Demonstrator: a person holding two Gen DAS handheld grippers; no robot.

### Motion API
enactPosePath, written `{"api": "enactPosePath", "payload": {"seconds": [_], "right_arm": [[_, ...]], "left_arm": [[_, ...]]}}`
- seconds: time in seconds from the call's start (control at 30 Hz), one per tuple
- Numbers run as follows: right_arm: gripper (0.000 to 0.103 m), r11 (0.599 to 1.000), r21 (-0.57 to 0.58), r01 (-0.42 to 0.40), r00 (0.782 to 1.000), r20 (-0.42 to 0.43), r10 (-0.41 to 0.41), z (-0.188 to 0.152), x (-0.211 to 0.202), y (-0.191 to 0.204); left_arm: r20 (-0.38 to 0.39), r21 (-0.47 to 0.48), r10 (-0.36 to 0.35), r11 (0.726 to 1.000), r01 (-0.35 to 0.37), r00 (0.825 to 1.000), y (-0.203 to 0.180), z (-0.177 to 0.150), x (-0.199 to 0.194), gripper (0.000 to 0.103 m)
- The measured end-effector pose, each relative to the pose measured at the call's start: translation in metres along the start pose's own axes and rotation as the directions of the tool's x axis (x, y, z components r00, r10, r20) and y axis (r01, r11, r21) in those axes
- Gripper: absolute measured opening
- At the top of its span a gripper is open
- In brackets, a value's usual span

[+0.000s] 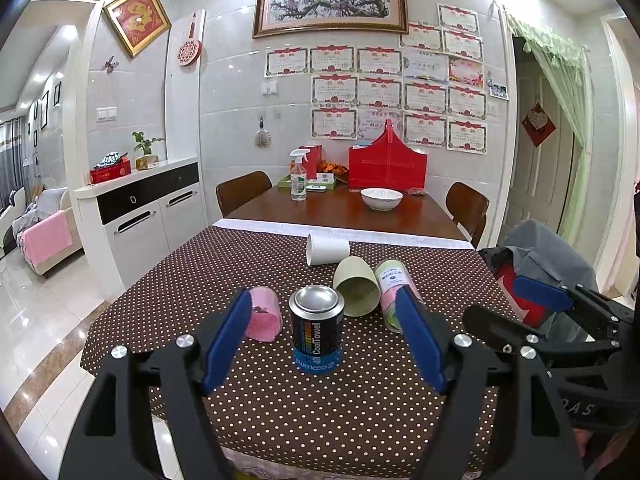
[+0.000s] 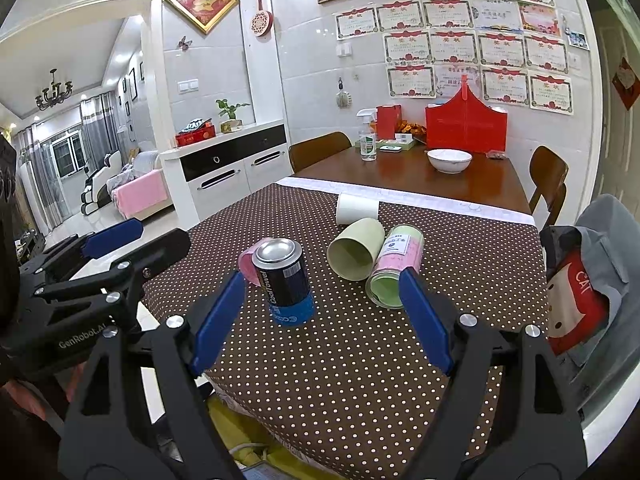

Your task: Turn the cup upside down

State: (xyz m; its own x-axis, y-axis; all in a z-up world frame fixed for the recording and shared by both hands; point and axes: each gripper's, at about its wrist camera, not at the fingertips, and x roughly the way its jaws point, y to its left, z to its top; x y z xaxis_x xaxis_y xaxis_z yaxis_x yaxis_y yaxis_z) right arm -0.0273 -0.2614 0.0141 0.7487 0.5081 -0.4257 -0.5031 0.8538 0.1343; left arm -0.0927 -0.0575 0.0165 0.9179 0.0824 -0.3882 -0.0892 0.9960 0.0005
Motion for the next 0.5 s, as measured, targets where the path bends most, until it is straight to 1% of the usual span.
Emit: {"api": "enactPosePath", "payload": {"seconds": [0.5], "right_arm": [[0.078,1.000,0.002,0.005,1.000,0.008,-0.005,-0.0005,-0.0015,0.0007]], "left_arm": [[0.008,-0.008,0.004,1.000,-0.003,1.000,-0.0004,-0.0012,0.0012,0.073]]}}
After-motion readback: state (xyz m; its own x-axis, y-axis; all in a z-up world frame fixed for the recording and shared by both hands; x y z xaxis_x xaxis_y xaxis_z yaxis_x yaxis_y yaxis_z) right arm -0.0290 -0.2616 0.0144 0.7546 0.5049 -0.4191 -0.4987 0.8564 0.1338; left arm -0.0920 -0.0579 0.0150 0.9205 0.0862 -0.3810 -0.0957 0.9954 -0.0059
